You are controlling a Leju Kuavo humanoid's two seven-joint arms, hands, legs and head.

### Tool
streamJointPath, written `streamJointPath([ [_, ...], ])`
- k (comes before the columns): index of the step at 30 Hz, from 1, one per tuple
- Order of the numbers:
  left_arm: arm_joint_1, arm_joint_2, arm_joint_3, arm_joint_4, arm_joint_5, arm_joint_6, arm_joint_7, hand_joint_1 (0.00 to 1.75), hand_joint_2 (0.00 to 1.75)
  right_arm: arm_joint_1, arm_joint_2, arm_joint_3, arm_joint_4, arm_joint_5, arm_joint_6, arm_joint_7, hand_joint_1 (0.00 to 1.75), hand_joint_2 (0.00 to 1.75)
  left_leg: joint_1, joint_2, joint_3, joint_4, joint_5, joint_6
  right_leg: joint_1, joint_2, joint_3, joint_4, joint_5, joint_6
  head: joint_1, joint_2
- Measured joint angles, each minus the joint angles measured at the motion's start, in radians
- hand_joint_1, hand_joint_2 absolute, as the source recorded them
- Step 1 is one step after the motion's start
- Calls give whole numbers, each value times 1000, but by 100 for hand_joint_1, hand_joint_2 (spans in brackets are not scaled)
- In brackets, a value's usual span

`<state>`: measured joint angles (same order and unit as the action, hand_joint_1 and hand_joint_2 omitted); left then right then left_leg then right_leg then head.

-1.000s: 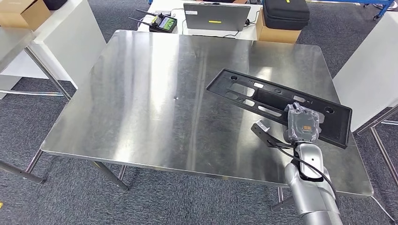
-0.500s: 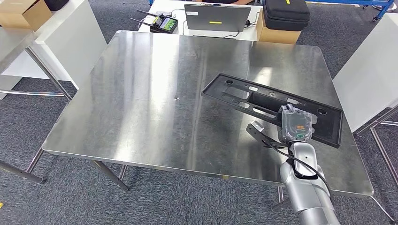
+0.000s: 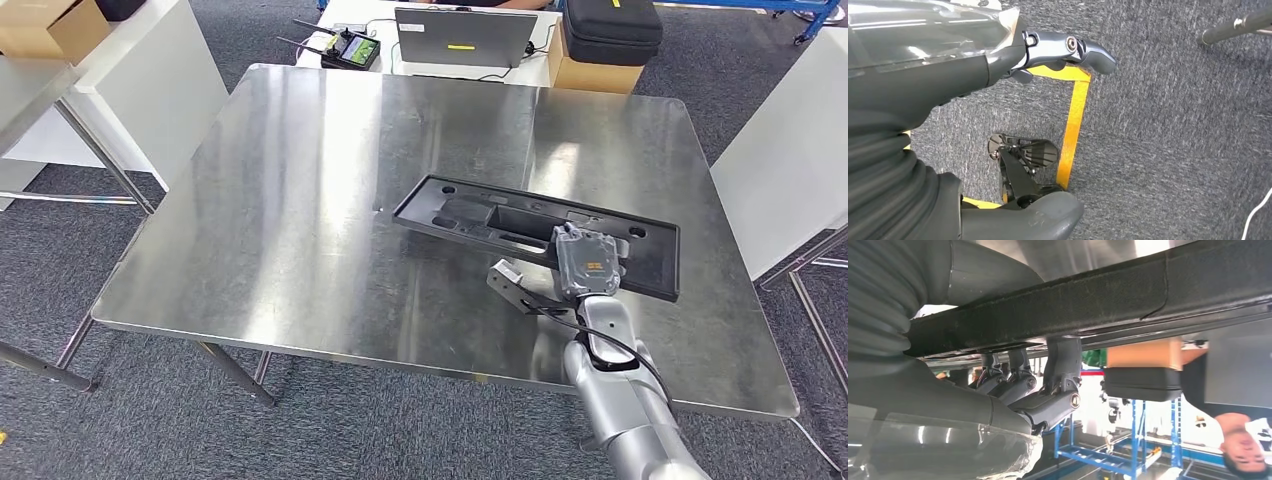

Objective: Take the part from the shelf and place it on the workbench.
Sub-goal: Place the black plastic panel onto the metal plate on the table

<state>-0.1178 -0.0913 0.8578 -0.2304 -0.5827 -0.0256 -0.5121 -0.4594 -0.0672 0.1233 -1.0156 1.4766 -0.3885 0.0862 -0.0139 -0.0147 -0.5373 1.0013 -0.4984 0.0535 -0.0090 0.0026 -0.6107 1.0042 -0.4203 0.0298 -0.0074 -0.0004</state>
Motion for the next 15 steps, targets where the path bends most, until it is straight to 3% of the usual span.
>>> streamJointPath([
  [4, 3, 2, 0, 0, 1, 1, 2, 0, 175, -13, 11, 9, 19, 2, 2, 1, 0, 0, 0, 0, 0, 0, 0, 0, 0, 0, 0, 0, 0, 0, 0, 0],
  [6, 5, 2, 0, 0, 1, 6, 11, 0, 175, -20, 16, 12, 28, 2, 3, 1, 0, 0, 0, 0, 0, 0, 0, 0, 0, 0, 0, 0, 0, 0, 0, 0],
  [10, 11, 4, 8, 0, 3, 8, 45, 0, 0, -48, 29, 19, 60, -2, 11, -2, 0, 0, 0, 1, 0, 0, 0, 0, 0, 0, 0, 0, 0, 0, 0, 0],
  [14, 17, 6, 25, 0, 11, -4, 84, 0, 0, -83, 44, 29, 109, -35, 27, -26, 0, 0, 0, 1, 0, 0, 0, 0, 0, 0, 0, 0, 0, 0, 0, 0],
  [15, 18, 6, 28, 0, 13, -5, 91, 0, 0, -92, 48, 30, 124, -58, 42, -40, 0, 44, 0, 1, 1, 0, 0, 0, 0, 0, 0, 0, 0, 0, 0, 0],
])
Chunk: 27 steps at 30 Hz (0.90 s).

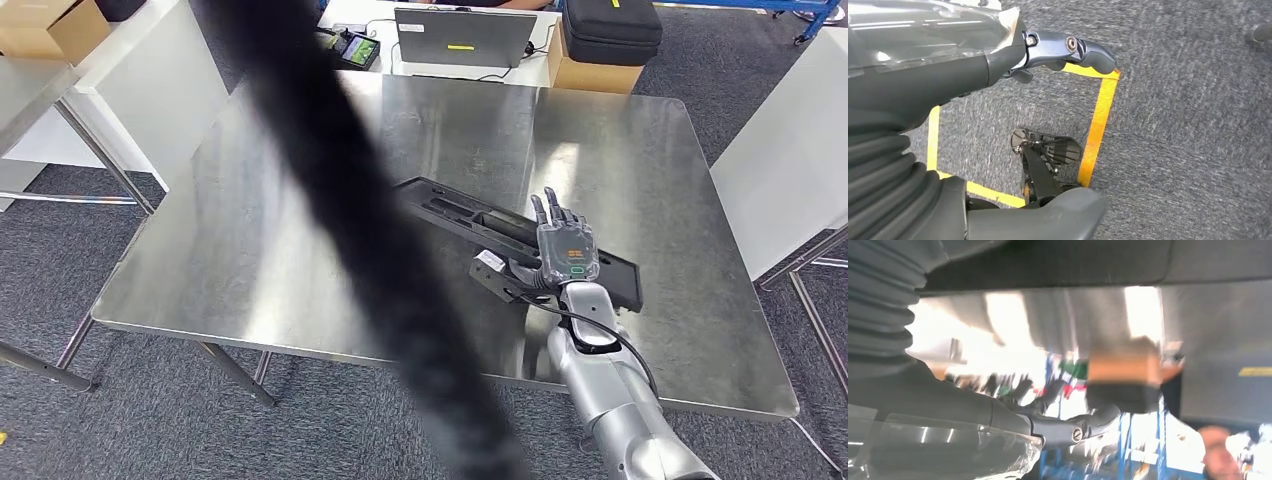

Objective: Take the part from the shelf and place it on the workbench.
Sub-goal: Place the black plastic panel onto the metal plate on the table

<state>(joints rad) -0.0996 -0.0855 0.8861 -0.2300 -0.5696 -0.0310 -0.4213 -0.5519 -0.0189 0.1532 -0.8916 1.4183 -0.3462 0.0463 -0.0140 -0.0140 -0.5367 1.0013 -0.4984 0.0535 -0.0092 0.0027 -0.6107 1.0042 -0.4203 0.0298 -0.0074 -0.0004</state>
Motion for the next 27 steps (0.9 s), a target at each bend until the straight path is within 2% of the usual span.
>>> streamJointPath([
  [3, 2, 0, 11, 0, 2, -12, 0, 0, 0, -17, 9, 1, 40, -89, 49, -45, 0, 175, 0, 0, 0, 0, 0, 0, 0, 0, 0, 0, 0, 0, 0, 0],
  [8, 5, 2, 20, 0, -12, -33, -9, 0, 0, -6, 9, 1, 59, -152, 74, -59, 0, 175, 0, 0, 0, 0, 0, 0, 0, 0, 0, 0, 0, 0, 0, 0],
  [18, 0, 6, 19, 0, -40, -53, 5, 0, 0, 9, -37, 1, 74, -229, 112, -68, 0, 175, -3, 1, 2, 0, 0, 0, 0, 0, 1, 0, 0, 0, 0, 0],
  [27, -3, 8, 19, 0, -50, -61, 7, 0, 0, 32, -51, 1, 54, -290, 116, -87, 0, 175, -3, 0, 5, 0, 0, 0, 0, 0, 4, 0, 0, 0, 0, 0],
])
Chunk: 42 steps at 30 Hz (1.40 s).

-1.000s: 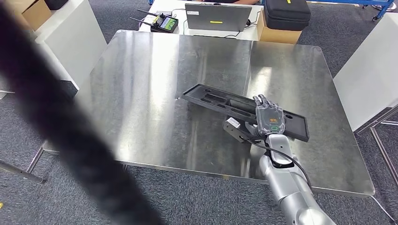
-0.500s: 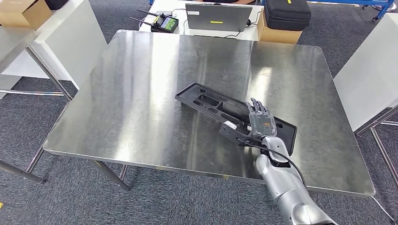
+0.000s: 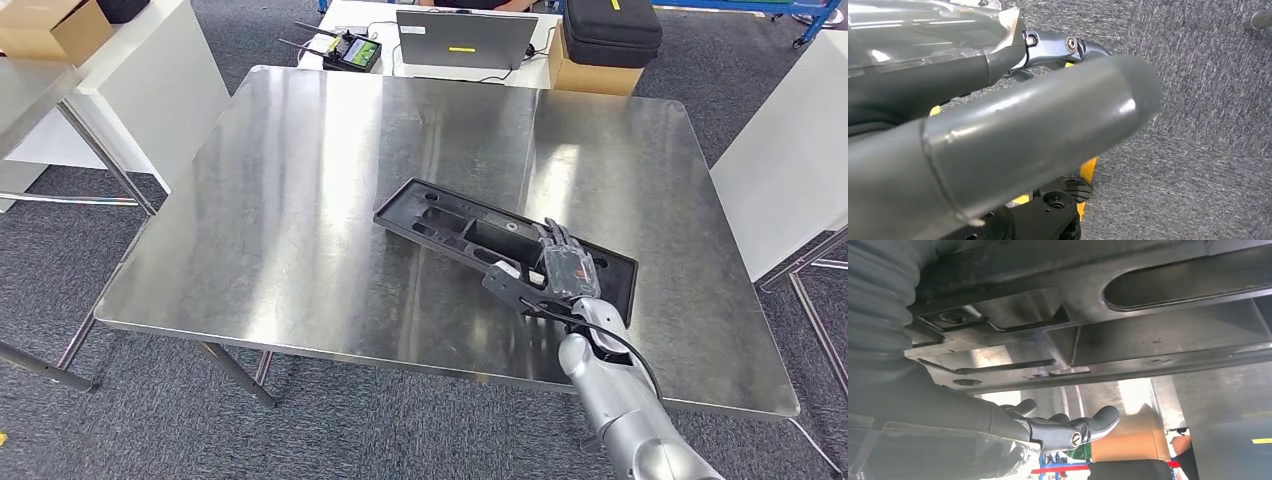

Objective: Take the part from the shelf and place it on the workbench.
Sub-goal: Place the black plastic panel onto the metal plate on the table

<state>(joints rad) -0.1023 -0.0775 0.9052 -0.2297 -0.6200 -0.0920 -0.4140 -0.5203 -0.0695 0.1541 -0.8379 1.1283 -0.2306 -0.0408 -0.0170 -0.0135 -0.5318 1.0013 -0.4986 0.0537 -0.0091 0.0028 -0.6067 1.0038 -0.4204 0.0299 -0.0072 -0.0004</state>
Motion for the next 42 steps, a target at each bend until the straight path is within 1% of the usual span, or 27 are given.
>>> streamJointPath([
  [13, 0, 2, 0, 0, -13, 1, 0, 0, 0, 71, -5, 5, -127, -21, 0, -9, 0, 175, 0, 0, 0, 0, 0, 0, 0, 0, 0, 0, 0, 0, 0, 0],
  [23, 1, 4, 0, 0, -20, 10, -5, 0, 0, 99, 14, 37, -271, -42, 18, -22, 0, 175, 0, 1, 0, 0, 0, 0, 0, 0, 0, 0, 0, 0, 0, 0],
  [27, 3, 5, 1, 0, -19, 10, -10, 0, 0, 111, 21, 51, -327, -60, 13, -45, 0, 175, 0, 0, 0, 0, 0, 0, 0, 0, 0, 0, 0, 0, 0, 0],
  [32, 11, 5, 7, 0, -18, 19, -17, 0, 0, 172, 30, 60, -466, -119, -42, -104, 0, 175, 0, 0, -1, 0, 0, 0, 0, 0, 0, 0, 0, 0, 0, 0],
  [35, 18, 6, 15, 0, -19, 31, -17, 0, 0, 244, 35, 64, -583, -158, -91, -149, 0, 175, 0, -1, -1, 0, -1, -1, 0, 0, 0, 0, -1, 0, 0, 0],
  [39, 24, 9, 31, 0, -16, 47, -18, 0, 0, 391, 46, 75, -765, -262, -169, -260, 0, 175, 0, -2, -1, -1, -2, -1, 0, 0, 0, 0, -2, -1, 0, 0],
  [41, 26, 11, 42, 0, -14, 53, -18, 0, 0, 466, 54, 81, -844, -368, -182, -336, 0, 175, 0, -1, -1, -1, -4, -2, 0, 0, 0, 0, -2, -1, 0, 0],
  [42, 27, 11, 49, 0, -12, 56, -18, 0, 0, 502, 60, 85, -879, -448, -173, -381, 0, 175, 0, -1, -1, -1, -5, -2, 0, 0, 0, 0, -3, -1, 0, 0],
])
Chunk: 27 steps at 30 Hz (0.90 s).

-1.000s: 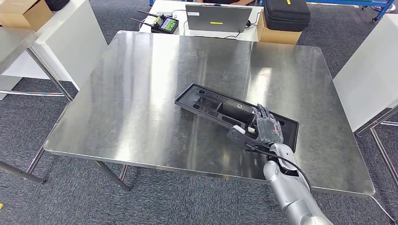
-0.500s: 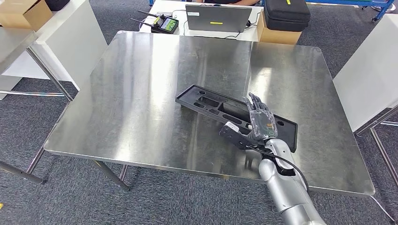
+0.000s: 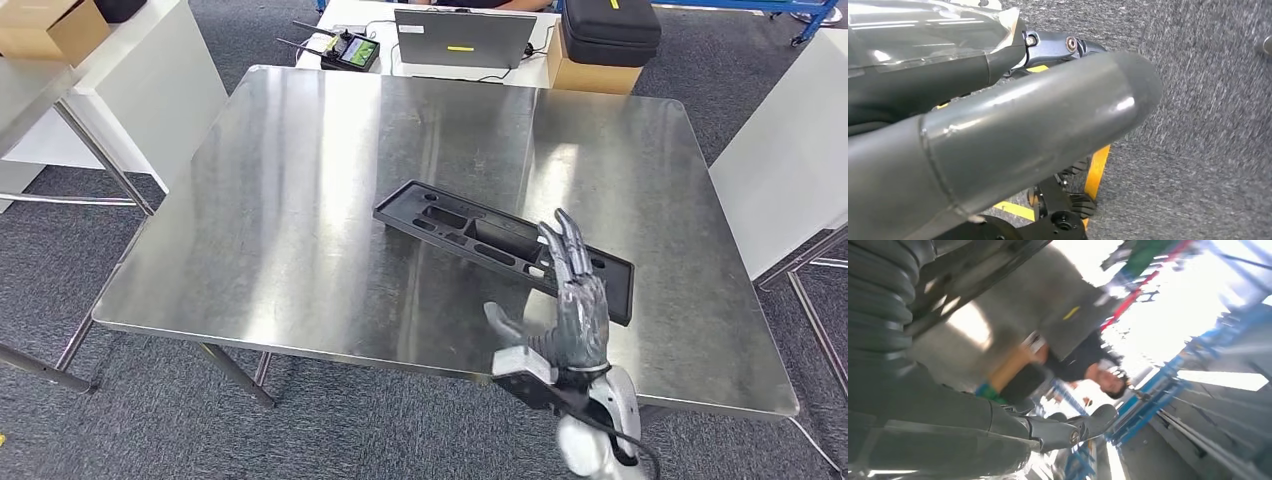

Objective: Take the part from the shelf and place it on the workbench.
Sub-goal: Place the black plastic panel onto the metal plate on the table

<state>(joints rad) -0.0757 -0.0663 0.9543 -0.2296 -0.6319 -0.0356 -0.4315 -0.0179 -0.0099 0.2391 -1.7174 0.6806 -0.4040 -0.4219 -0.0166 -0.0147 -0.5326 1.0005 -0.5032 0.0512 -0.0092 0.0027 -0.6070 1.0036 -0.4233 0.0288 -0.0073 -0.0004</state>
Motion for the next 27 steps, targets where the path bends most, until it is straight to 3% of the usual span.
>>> streamJointPath([
  [5, 0, -1, 34, 0, 17, 18, 3, 0, 0, 129, 37, 19, -107, -348, 81, -183, 0, 175, 0, 2, 4, 0, -3, -2, 0, 1, 0, 0, -2, 0, 0, 0],
  [9, 0, -6, 65, 0, 43, 34, 4, 0, 0, 158, 67, 35, -109, -467, 145, -241, 0, 0, 0, 5, 4, 0, -3, -2, 0, 3, 0, 0, -2, 0, 0, 0],
  [15, 0, -17, 119, 0, 93, 62, 10, 0, 0, 132, 110, 86, -25, -478, 207, -247, 0, 0, 0, 6, 5, 1, -4, -1, -1, 5, 1, -1, -2, 1, 0, 0],
  [18, -1, -19, 150, 0, 120, 73, 27, 0, 0, 110, 129, 110, 16, -472, 224, -249, 0, 0, -1, 6, 6, 2, -1, 9, -8, 6, 5, -6, 4, 7, 0, 0],
  [20, -1, -22, 167, 0, 132, 77, 37, 0, 0, 101, 138, 124, 32, -457, 224, -250, 0, 0, 7, 9, 13, -12, 11, 16, -5, 5, -2, 7, -5, 9, 0, 0],
  [22, -2, -25, 181, 0, 140, 78, 44, 0, 0, 96, 142, 135, 44, -440, 219, -251, 0, 0, 16, 13, 20, -26, 21, 20, -3, 3, -38, 84, -48, 2, 2, 0],
  [24, -2, -27, 193, 0, 143, 79, 50, 0, 0, 96, 143, 142, 56, -425, 209, -247, 0, 0, 18, 15, 18, -27, 22, 22, -6, 3, -94, 214, -103, -3, 3, 0],
  [25, -2, -27, 198, 0, 145, 80, 53, 0, 0, 98, 143, 143, 61, -419, 203, -243, 0, 0, 18, 17, 17, -26, 22, 21, -8, 3, -113, 261, -118, 0, 3, 0],
  [26, -2, -28, 202, 0, 147, 81, 55, 0, 0, 99, 143, 143, 65, -417, 197, -238, 0, 0, 19, 17, 17, -26, 22, 20, -11, 2, -115, 274, -118, 7, 3, 0],
  [27, -2, -29, 205, 0, 150, 81, 57, 0, 0, 100, 143, 143, 69, -416, 193, -233, 0, 0, 21, 18, 17, -24, 21, 17, -14, 1, -96, 244, -104, 17, 3, 0],
])
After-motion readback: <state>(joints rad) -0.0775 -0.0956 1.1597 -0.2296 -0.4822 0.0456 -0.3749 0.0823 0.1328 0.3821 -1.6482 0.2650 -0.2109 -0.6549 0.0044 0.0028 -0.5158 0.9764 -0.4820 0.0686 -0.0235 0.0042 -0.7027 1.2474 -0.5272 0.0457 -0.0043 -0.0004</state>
